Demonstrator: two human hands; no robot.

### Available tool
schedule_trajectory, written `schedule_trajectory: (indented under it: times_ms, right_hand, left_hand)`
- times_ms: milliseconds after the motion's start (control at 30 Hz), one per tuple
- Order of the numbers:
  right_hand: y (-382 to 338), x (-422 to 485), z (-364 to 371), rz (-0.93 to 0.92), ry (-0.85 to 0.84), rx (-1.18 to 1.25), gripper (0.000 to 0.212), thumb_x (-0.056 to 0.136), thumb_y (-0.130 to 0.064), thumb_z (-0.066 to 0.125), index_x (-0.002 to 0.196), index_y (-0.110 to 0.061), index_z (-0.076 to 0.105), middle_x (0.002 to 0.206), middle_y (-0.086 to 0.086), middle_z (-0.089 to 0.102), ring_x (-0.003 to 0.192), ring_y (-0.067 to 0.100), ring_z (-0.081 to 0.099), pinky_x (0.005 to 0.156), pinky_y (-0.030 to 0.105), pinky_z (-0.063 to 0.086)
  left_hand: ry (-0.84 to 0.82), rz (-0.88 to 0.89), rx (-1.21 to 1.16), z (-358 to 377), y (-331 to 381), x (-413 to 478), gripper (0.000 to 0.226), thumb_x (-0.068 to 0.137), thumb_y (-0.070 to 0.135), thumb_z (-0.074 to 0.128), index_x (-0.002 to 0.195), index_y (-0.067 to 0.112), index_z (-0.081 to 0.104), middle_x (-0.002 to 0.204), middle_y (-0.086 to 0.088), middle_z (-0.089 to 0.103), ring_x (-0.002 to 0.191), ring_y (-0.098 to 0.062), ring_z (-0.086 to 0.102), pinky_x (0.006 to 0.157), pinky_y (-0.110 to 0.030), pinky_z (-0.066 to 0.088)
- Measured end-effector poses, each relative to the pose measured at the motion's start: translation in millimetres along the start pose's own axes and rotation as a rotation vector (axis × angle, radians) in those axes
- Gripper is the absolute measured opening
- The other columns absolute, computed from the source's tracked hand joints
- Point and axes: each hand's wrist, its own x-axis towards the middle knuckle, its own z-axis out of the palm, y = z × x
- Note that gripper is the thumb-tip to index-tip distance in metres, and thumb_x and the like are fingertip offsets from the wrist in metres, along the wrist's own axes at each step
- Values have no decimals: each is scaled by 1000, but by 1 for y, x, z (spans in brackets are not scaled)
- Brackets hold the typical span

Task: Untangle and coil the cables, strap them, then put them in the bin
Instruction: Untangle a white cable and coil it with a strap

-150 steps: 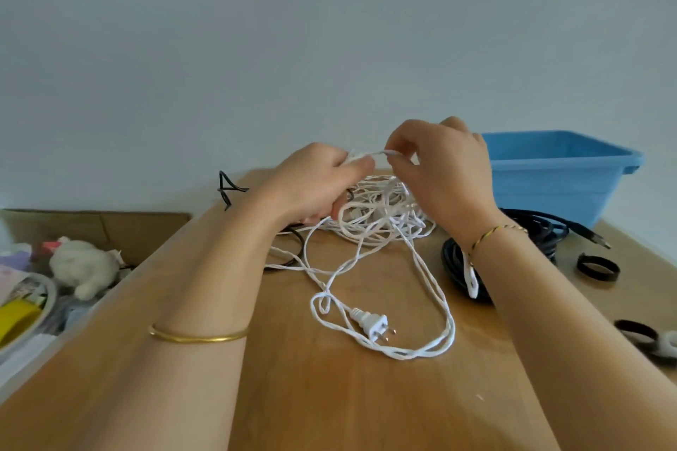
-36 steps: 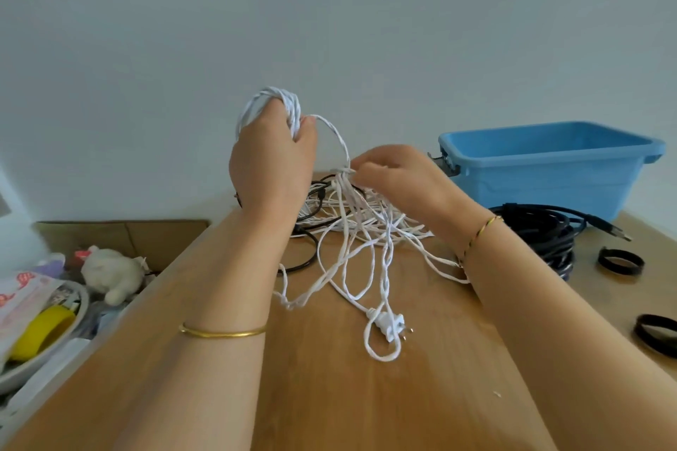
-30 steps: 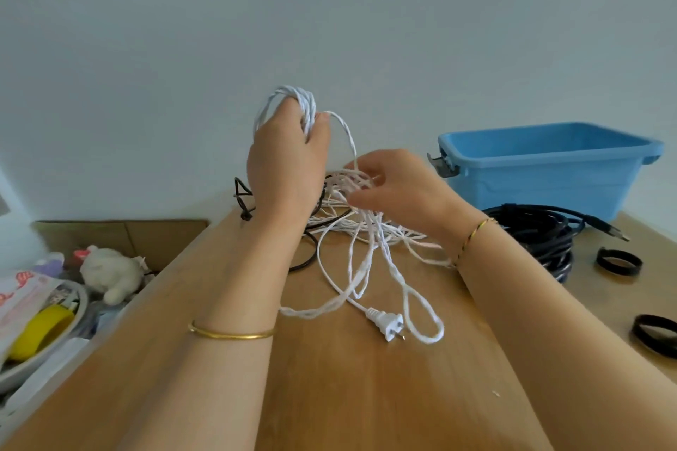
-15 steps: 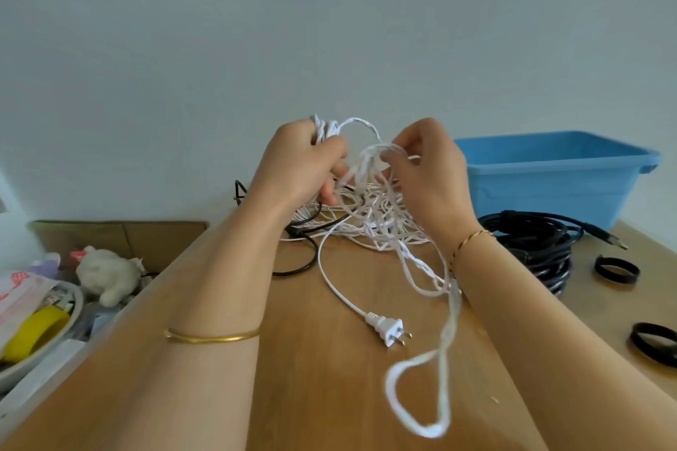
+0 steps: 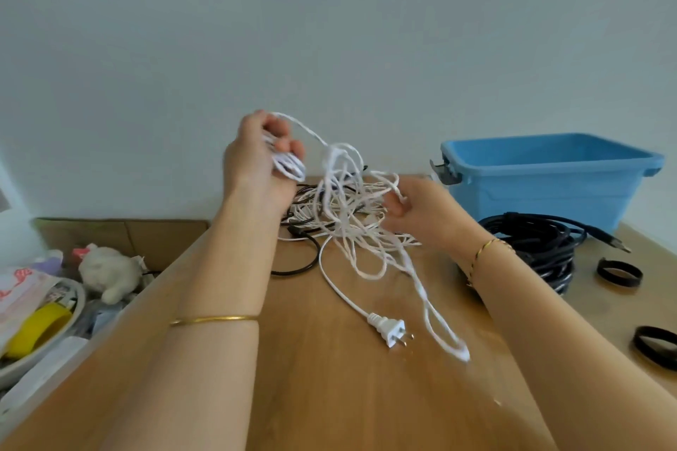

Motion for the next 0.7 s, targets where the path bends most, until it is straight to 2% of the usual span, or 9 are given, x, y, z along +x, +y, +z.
schedule_trajectory:
  times_ms: [100,167,233,367,467,500,567,633,700]
  right_hand:
    - [9,-2,-1,66,-90,-113,23,76,3,58,62,-12,47,64,-4,49,59,11,43,57,27,41]
    - [4,-3,-4,148,-228,23,11,77,5,56,79,-5,58,74,-1,59,62,12,54,60,26,50]
    - [-7,-2,-7,232,-291,174,23,82,6,52,96,-8,63,89,-6,63,67,7,57,60,19,50]
    - [-29,0,-15,209,257,456,30,88,2,43,104,-16,61,104,-5,61,65,-2,54,57,16,45]
    - [-41,0,-19,160,213,635,25,92,-19,52,116,-14,59,110,0,64,96,9,59,81,26,47]
    - [-44,-1,-18,139,146,578,25,93,-24,53,114,-12,61,106,3,66,94,11,60,81,27,47]
    - [-45,-4,-15,79,108,485,21,93,-21,55,103,-6,66,90,7,70,73,3,61,67,17,46]
    - [-44,-4,-16,55,219,539,16,93,-15,56,93,-5,68,76,3,68,58,-4,57,56,9,44]
    - [-40,-2,-20,46,359,631,13,93,-12,55,88,-8,67,73,3,67,60,2,59,58,12,47]
  left_hand:
    - [67,96,-147,-13,16,6,22,97,14,45,74,13,45,61,-1,69,41,-8,38,43,-17,41]
    - [54,108,-108,-17,18,8,23,97,13,44,74,13,43,73,-5,74,36,-7,37,44,-17,41]
    - [-15,72,32,-16,13,6,21,98,15,45,76,14,44,78,-5,75,36,-6,36,45,-17,42]
    - [-228,-22,349,-4,0,-5,21,97,18,48,77,13,50,63,0,69,34,-5,35,43,-18,41]
    - [-413,-2,500,3,-8,-13,22,97,16,48,76,12,50,51,2,56,35,-6,35,42,-20,41]
    - [-471,8,534,3,-10,-15,21,97,16,47,76,12,50,51,2,52,36,-7,35,42,-20,41]
    - [-553,12,586,2,-11,-17,21,98,17,46,78,12,49,50,3,46,38,-8,35,44,-21,42]
    - [-624,-23,662,-2,-10,-17,22,98,18,48,78,11,51,49,4,43,38,-8,34,43,-23,43]
    - [-729,-94,796,-6,-11,-17,21,96,24,51,81,9,54,50,5,43,38,-7,36,43,-23,43]
